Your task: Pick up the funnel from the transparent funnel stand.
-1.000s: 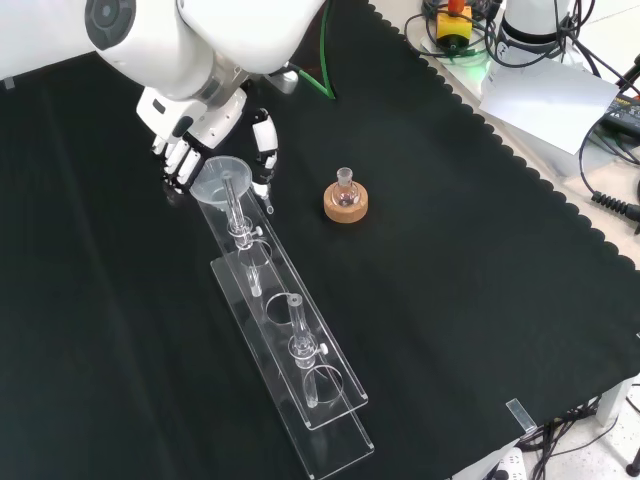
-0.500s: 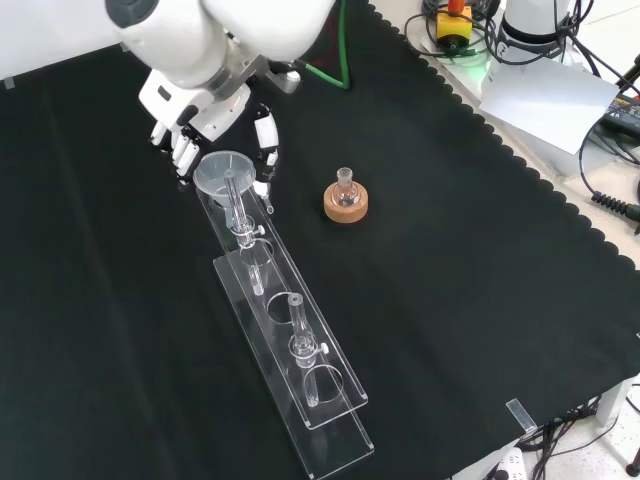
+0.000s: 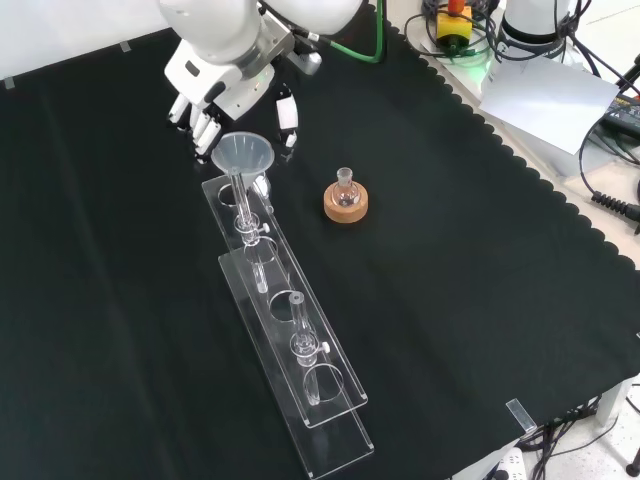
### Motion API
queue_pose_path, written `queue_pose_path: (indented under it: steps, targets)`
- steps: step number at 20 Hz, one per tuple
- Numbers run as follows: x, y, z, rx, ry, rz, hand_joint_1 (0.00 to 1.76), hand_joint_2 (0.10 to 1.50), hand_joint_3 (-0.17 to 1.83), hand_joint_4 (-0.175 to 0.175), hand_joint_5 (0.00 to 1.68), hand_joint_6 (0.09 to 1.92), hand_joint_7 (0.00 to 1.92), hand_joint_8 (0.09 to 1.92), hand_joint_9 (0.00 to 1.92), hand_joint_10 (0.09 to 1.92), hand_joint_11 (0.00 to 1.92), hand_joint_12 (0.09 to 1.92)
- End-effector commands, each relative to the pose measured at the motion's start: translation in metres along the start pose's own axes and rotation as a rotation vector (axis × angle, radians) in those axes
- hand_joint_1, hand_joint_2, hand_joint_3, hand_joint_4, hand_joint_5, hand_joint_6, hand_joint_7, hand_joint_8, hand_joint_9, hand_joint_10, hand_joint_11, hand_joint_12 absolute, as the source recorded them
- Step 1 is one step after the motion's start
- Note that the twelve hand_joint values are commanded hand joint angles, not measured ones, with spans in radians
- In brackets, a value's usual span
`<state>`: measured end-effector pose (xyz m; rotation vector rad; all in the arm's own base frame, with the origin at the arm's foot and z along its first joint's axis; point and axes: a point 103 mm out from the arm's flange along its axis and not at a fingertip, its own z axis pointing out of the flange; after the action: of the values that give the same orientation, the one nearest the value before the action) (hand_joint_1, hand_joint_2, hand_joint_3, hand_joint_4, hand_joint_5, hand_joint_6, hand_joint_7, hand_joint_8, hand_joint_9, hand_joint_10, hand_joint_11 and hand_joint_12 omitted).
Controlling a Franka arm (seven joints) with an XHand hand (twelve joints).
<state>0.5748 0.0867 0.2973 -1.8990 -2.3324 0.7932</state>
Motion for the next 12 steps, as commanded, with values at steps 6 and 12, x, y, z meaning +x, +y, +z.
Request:
queue_pose_path:
  steps: [6, 12]
  targets:
    - [-0.017, -0.098, -0.109, -0.131, -0.040, 0.100, 0.79, 0.71, 0.64, -0.020, 0.74, 1.02, 0.67, 0.75, 0.94, 0.55, 0.39, 1.34]
    - [-0.013, -0.129, -0.111, -0.123, -0.043, 0.121, 0.78, 0.71, 0.65, -0.021, 0.73, 1.03, 0.67, 0.75, 0.95, 0.55, 0.41, 1.33]
